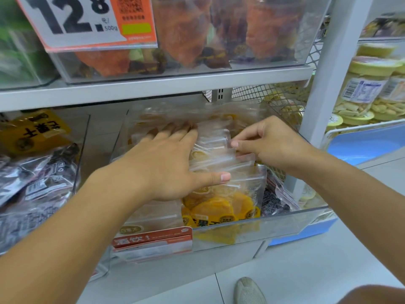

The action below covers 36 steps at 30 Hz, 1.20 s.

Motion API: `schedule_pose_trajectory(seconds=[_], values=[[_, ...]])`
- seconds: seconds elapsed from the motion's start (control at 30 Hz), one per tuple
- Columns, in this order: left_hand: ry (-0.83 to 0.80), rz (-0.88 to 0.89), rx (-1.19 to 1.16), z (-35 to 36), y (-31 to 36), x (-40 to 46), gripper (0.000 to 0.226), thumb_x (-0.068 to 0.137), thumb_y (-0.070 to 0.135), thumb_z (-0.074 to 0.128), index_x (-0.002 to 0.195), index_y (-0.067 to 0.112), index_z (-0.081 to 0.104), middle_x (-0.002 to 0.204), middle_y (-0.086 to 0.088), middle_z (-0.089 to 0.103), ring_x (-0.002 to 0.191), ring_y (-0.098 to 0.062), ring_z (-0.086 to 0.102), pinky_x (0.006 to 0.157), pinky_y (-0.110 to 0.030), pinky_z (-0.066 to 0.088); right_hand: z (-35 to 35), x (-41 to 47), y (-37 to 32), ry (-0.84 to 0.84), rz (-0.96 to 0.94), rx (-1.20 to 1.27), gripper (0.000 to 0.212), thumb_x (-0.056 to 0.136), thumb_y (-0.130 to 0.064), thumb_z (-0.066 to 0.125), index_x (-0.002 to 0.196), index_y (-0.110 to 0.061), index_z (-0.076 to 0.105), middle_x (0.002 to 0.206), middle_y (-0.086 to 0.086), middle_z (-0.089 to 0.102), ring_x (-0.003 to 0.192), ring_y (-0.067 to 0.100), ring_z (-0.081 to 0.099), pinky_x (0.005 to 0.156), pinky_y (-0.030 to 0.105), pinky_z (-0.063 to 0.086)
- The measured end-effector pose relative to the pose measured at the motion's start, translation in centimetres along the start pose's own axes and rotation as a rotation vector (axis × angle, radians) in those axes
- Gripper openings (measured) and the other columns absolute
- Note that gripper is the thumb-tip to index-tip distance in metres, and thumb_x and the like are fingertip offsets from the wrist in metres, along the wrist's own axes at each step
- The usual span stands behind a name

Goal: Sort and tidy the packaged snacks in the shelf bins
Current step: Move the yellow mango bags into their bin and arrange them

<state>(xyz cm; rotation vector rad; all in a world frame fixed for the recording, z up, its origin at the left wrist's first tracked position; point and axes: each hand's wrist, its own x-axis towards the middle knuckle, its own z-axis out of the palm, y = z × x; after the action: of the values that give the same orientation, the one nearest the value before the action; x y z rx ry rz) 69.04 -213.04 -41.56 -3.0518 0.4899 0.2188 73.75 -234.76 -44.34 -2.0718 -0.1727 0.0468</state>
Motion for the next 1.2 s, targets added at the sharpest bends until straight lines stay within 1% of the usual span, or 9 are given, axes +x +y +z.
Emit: schedule_pose_trajectory(seconds=[0.17,0.33,0.47,0.57,0.7,0.77,0.93,1.07,1.2], values=[[0.100,0.036,-0.028,-0.6,1.1,0.3,0.128,0.059,0.100,0.021,0.160,0.022,0.002,0.167,0.002,0.010,0.151,-0.021,0.020,0.120,-0.044,0.020,-0.9,-0.3,0.0,-0.069,0.319,0.216,0.041,0.101,-0.034,0.054,0.121,0.001,0.062,0.116,0.021,0.069,0.099,0.028,0.072,0.089,0.038,0.059],[0.083,0.046,0.007,-0.1,1.7,1.3,0.132,0.057,0.100,0.016,0.160,0.020,-0.003,0.168,-0.002,-0.008,0.153,-0.022,0.012,0.122,-0.039,0.016,0.9,0.1,-0.1,-0.244,0.404,0.382,0.046,0.102,-0.038,0.041,0.131,-0.007,0.059,0.129,0.020,0.064,0.108,0.035,0.067,0.094,0.048,0.053],[0.053,0.033,0.003,-0.1,1.5,1.4,0.136,0.052,0.102,0.016,0.159,0.022,-0.008,0.166,-0.001,-0.016,0.154,-0.021,0.006,0.123,-0.039,0.015,1.5,0.0,-0.6,-0.412,0.430,0.404,0.045,0.103,-0.046,0.038,0.111,-0.016,0.071,0.112,0.009,0.074,0.098,0.027,0.070,0.085,0.038,0.055],[0.083,0.040,0.009,-0.1,1.5,1.4,0.135,0.053,0.102,0.017,0.160,0.021,0.000,0.168,0.002,-0.006,0.153,-0.021,0.013,0.122,-0.040,0.020,0.9,0.5,-0.8,-0.395,0.387,0.379,0.044,0.103,-0.047,0.038,0.121,-0.018,0.066,0.116,0.009,0.073,0.102,0.023,0.071,0.089,0.038,0.058],[0.112,0.035,0.044,0.1,1.6,1.4,0.133,0.055,0.102,0.014,0.160,0.020,0.001,0.168,0.002,-0.001,0.152,-0.021,0.014,0.122,-0.040,0.017,-0.1,1.4,-0.9,-0.412,0.399,0.415,0.090,0.087,-0.070,0.044,0.152,-0.009,0.035,0.147,0.016,0.051,0.134,0.031,0.050,0.119,0.049,0.031],[0.096,0.032,0.039,0.1,1.7,1.4,0.133,0.055,0.101,0.013,0.160,0.021,0.000,0.168,0.004,-0.008,0.154,-0.020,0.007,0.123,-0.041,0.014,0.5,1.8,-0.8,-0.463,0.380,0.449,0.093,0.084,-0.077,0.043,0.154,-0.016,0.034,0.150,0.008,0.050,0.139,0.027,0.045,0.121,0.049,0.025],[0.109,0.062,0.016,0.1,1.5,1.4,0.130,0.055,0.103,0.016,0.158,0.024,0.015,0.164,0.001,0.022,0.146,-0.022,0.029,0.120,-0.042,0.027,1.2,1.8,-1.6,-0.487,0.287,0.427,0.073,0.094,-0.076,0.026,0.141,-0.025,0.053,0.134,0.002,0.064,0.123,0.021,0.061,0.109,0.044,0.045],[0.076,0.086,-0.065,-0.1,1.1,1.2,0.125,0.056,0.102,0.024,0.159,0.032,0.009,0.165,0.008,0.017,0.147,-0.019,0.027,0.119,-0.040,0.027,0.0,0.6,-1.9,-0.445,0.287,0.356,0.078,0.091,-0.078,0.031,0.139,-0.021,0.054,0.135,0.006,0.063,0.117,0.022,0.066,0.109,0.045,0.044],[0.069,0.088,-0.236,-0.6,0.2,0.7,0.127,0.051,0.104,0.030,0.157,0.038,0.011,0.163,0.011,0.017,0.147,-0.018,0.026,0.118,-0.042,0.029,-1.5,-3.0,-2.8,-0.212,0.169,-0.238,0.102,0.054,-0.097,0.049,0.120,-0.021,0.069,0.116,0.003,0.072,0.092,0.018,0.073,0.097,0.043,0.055]])
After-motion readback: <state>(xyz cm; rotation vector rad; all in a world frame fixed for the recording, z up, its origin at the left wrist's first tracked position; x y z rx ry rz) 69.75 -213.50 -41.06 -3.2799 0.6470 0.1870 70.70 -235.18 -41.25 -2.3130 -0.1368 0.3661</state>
